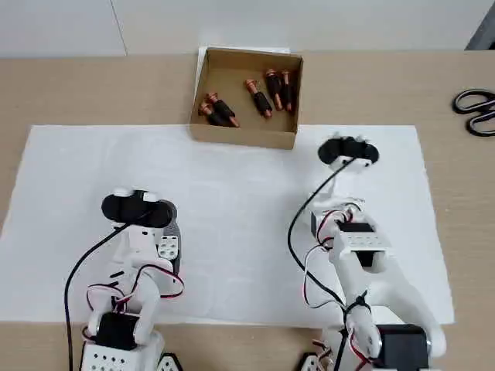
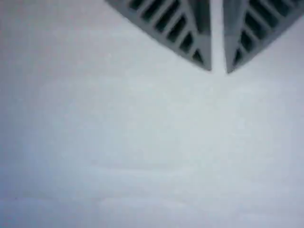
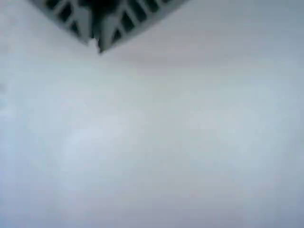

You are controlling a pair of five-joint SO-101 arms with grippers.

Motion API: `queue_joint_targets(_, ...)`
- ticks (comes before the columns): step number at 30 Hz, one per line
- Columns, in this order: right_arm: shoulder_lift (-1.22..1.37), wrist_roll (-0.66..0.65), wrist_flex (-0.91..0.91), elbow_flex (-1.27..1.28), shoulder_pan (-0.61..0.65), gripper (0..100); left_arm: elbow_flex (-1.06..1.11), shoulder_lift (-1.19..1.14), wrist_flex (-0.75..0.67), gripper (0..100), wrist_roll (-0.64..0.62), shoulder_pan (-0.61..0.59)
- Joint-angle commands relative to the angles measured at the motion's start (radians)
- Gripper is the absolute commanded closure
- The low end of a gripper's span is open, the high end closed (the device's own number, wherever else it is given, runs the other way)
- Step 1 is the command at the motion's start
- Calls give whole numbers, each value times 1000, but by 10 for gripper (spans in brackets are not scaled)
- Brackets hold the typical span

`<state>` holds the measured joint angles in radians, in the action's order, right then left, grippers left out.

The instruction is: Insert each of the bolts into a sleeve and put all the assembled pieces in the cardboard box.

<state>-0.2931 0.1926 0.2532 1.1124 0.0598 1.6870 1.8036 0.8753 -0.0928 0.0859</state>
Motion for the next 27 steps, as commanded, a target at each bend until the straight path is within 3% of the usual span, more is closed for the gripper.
queue_joint_targets(1,-50,9,-7,28,-2,994,-5,8,3,993,0,8)
queue_joint_targets(6,-282,-44,-7,198,5,994,-5,8,5,993,0,8)
queue_joint_targets(14,-975,-245,-2,574,4,994,-5,8,5,993,-2,8)
queue_joint_targets(22,-1521,-147,552,572,-2,994,-5,8,5,993,-2,8)
queue_joint_targets(27,-1474,-143,610,574,-4,994,-5,8,6,993,-2,8)
